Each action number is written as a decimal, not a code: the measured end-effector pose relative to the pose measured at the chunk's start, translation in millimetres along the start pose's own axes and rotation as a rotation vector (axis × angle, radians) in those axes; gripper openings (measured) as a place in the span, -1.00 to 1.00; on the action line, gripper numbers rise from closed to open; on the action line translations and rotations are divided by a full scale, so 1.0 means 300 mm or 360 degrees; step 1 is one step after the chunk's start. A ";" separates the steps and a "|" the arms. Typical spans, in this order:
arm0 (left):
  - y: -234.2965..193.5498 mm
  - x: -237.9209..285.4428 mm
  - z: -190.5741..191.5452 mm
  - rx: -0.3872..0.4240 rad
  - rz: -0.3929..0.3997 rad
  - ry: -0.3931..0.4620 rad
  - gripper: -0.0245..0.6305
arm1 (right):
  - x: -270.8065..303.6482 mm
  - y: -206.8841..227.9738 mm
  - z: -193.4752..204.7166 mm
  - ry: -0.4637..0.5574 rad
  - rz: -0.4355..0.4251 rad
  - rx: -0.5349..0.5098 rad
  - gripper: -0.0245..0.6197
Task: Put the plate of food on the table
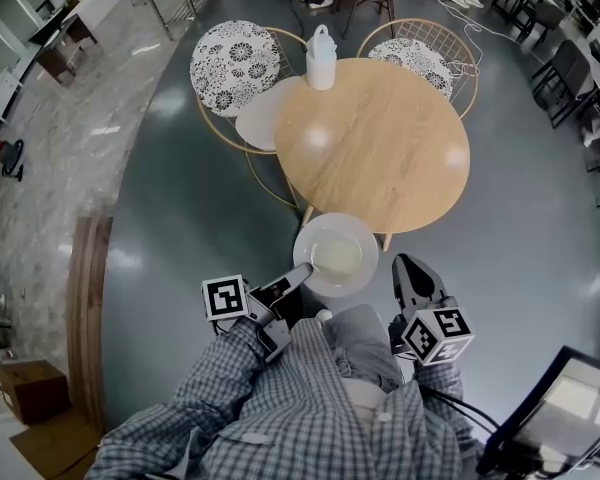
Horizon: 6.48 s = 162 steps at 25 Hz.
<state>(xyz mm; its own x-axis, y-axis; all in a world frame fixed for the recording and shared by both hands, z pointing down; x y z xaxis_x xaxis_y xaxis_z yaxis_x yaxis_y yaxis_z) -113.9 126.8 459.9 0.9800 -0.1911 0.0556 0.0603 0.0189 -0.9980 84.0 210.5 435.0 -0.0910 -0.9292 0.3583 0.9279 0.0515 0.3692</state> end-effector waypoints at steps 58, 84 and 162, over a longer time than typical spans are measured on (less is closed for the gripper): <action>0.010 0.258 -0.411 -0.0055 -0.0032 0.0489 -0.86 | 0.597 0.061 -0.271 -0.0491 -0.0599 -0.0009 -0.65; -0.142 0.353 -0.646 -0.0110 -0.0185 0.0690 -0.86 | 0.966 0.154 -0.266 -0.0796 -0.0740 0.0314 -0.70; -0.448 0.382 -0.789 -0.0377 -0.0575 0.0881 -0.87 | 1.078 -0.058 0.059 -0.0740 -0.1320 -0.2450 -0.77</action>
<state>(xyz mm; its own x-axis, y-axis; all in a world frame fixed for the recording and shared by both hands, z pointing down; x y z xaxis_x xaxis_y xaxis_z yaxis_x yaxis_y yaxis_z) -54.5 -129.9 593.3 0.6618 -0.6181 0.4243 0.2591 -0.3425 -0.9031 32.0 -84.5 559.7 -0.4871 -0.3530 0.7988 0.0377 -0.9223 -0.3846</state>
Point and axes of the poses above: the fingertips, and each gripper's own axes: x forward along the fingers, y to its right, z out of its underside, the point moved 4 cm from there along -x, backward along the fingers, and after that the axes turned 1 degree about x, right-handed, at the moved point
